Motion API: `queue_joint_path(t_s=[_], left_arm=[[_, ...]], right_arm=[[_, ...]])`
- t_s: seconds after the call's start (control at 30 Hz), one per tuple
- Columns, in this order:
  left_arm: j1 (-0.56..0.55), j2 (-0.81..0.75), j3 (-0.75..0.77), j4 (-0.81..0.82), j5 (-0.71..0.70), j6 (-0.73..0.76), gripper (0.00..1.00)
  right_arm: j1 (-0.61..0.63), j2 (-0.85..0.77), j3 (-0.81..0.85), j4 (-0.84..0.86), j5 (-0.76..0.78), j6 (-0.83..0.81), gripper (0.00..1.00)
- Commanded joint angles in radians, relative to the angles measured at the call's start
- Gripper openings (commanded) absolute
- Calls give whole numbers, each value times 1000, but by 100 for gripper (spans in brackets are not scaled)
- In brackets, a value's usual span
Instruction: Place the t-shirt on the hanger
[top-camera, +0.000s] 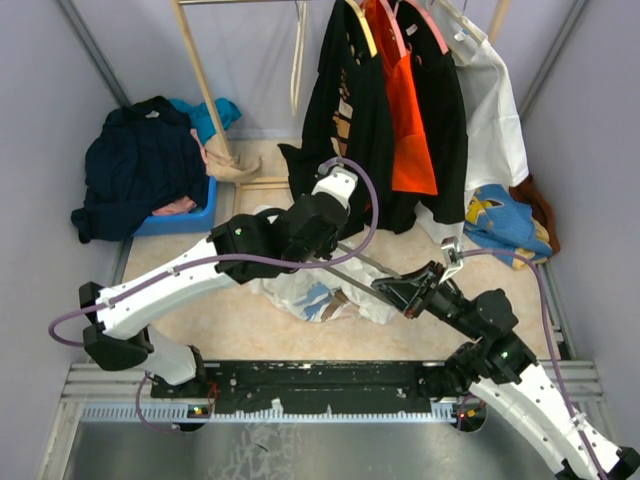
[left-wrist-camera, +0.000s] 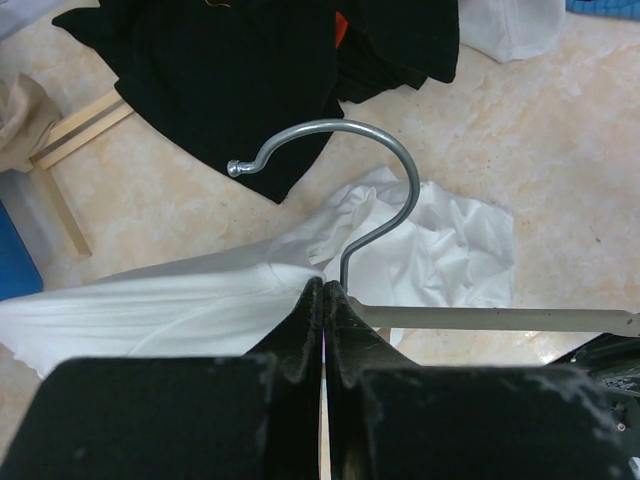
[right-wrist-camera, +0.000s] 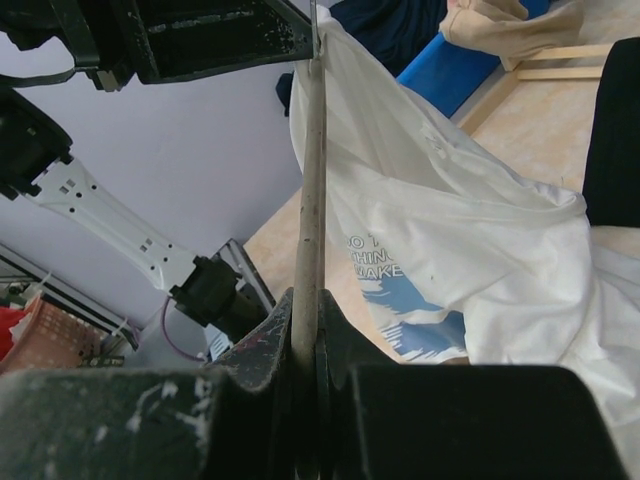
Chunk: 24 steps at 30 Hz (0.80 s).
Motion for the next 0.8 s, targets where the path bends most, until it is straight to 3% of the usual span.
queue_joint_path(t_s=[0.0,0.33,0.5,0.63,0.77], left_arm=[[-63,-20,40,95,175,-28,0],[-72,-80,114,62,238,-27,2],[-72,-73,144,71,295,-7,12],[-73,-86,142,128,393,12,14],[-73,-97,156,130,449,21,27]], right_arm=[[-4,-38,-18,147,3,28,0],[-3,-145,-96,299,-3,115,0],[-4,-161,-100,381,-8,153,0],[-4,-158,-112,455,-7,186,0],[-4,-167,-102,468,-2,195,0]])
